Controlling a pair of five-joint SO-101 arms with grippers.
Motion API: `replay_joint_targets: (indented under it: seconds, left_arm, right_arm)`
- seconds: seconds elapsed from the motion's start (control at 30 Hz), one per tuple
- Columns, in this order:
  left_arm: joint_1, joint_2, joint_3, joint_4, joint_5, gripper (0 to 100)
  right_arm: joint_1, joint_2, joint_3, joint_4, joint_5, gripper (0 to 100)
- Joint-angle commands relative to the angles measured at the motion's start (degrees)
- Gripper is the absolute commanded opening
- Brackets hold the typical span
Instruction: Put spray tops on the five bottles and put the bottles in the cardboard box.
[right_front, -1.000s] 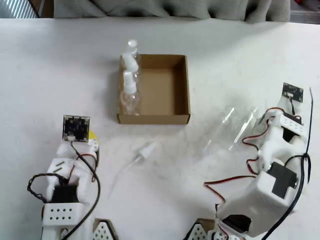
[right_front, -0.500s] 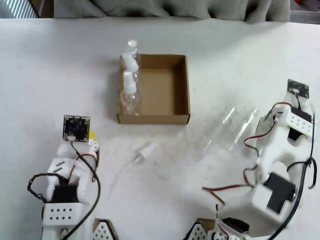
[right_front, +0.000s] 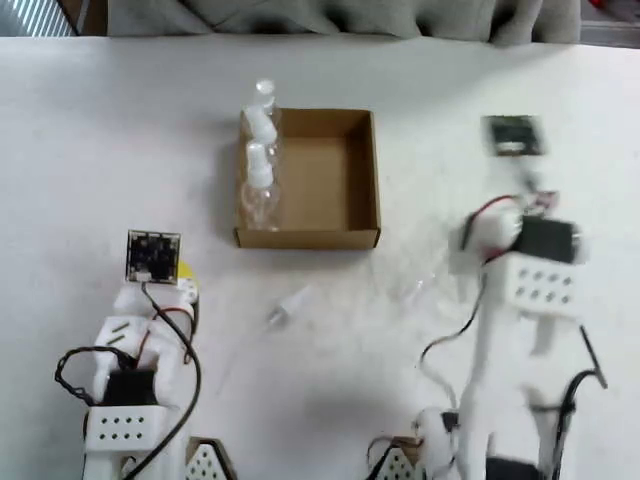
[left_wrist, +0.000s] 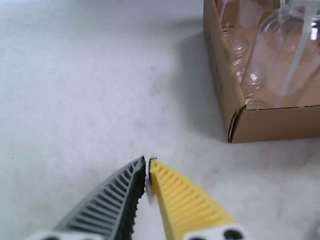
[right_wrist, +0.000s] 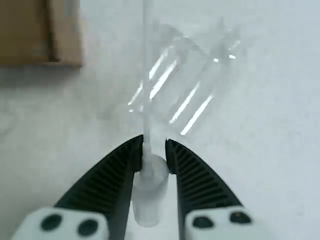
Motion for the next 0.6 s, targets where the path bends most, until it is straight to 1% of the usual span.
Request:
replay_joint_targets:
  seconds: [0.0,0.07,0.17,0.37,0.57]
  left_arm:
    - [-0.22,-1.01,-1.85,-1.14,-0.26,3]
    - [-1.01,-1.01,-1.93,-1.23,-0.18,3]
    - [-1.19,-1.01,-1.93,-1.32,-0.18,3]
    - [-1.19,-1.01,-1.93,-1.41,-0.18,3]
    - [-1.19,-1.01,-1.93,-1.49,-0.18,3]
  right_arm:
    - [-12.53,-8.75,-0.18,2.77,4.04,1.7]
    - [-17.45,-11.91,1.23,2.68,5.19,1.7]
    - [-22.9,-14.37,4.04,1.63,8.35,1.7]
    - [-29.93,-14.81,10.73,-2.51,17.76,1.7]
    - [-36.62,-15.16,17.41,-4.18,24.18,1.7]
